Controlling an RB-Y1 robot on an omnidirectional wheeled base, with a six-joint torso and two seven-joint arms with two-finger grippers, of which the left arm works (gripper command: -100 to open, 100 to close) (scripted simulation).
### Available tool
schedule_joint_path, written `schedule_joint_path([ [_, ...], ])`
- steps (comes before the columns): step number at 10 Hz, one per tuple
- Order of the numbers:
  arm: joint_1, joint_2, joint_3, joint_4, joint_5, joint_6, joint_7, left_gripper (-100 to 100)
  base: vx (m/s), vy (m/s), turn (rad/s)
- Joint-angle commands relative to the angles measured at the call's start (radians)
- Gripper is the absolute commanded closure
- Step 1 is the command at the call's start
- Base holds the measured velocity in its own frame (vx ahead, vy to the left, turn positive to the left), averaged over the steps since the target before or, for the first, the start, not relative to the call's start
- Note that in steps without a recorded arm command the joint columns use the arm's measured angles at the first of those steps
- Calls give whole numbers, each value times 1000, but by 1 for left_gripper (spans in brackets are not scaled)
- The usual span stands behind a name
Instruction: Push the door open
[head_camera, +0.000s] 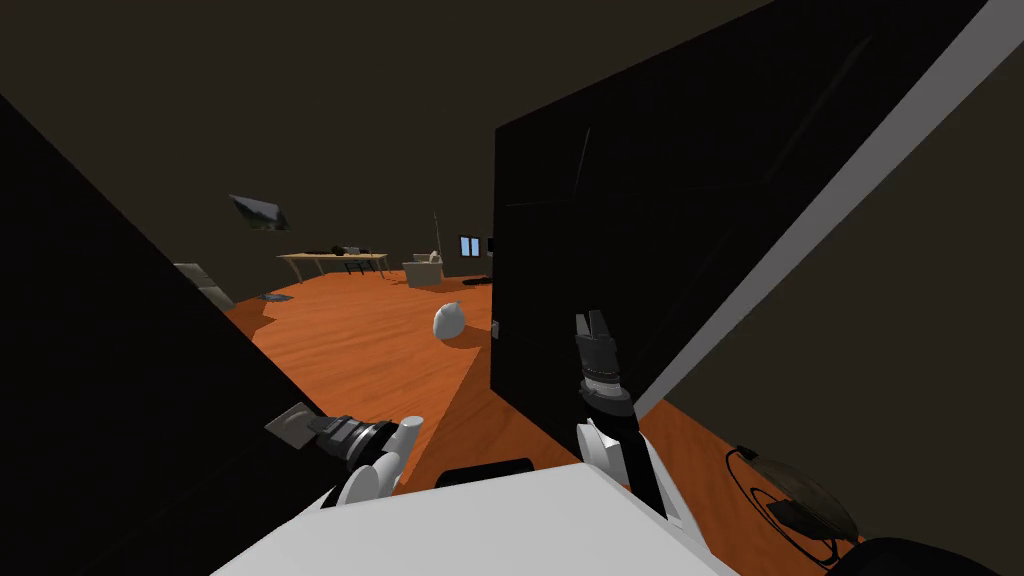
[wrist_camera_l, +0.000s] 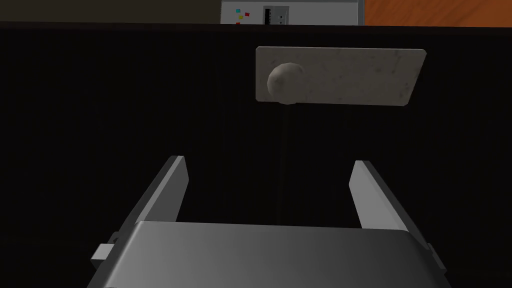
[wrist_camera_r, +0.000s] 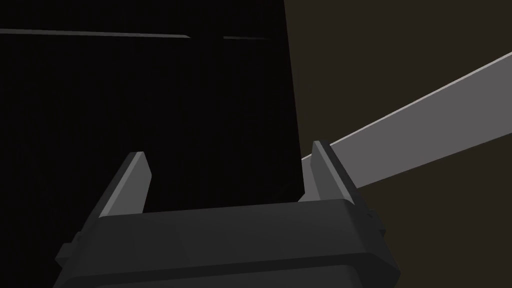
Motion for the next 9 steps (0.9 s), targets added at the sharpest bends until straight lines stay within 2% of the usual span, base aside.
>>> schedule_joint_path([
  [1,0,0,0,0,0,0,0,-100,0,0,0],
  [2,9,30,-1,4,-4,4,14,-100,37,70,25],
  [3,9,30,-1,4,-4,4,14,-100,49,109,13],
  [4,20,49,-3,5,-8,12,28,-100,109,140,23],
  [5,28,56,-5,6,-11,18,38,-100,115,195,36],
  [7,40,55,-6,7,-15,26,53,-100,77,150,15],
  [8,49,46,-8,8,-19,33,64,-100,114,193,41],
  [9,43,51,-7,8,-16,27,58,-100,46,79,3],
])
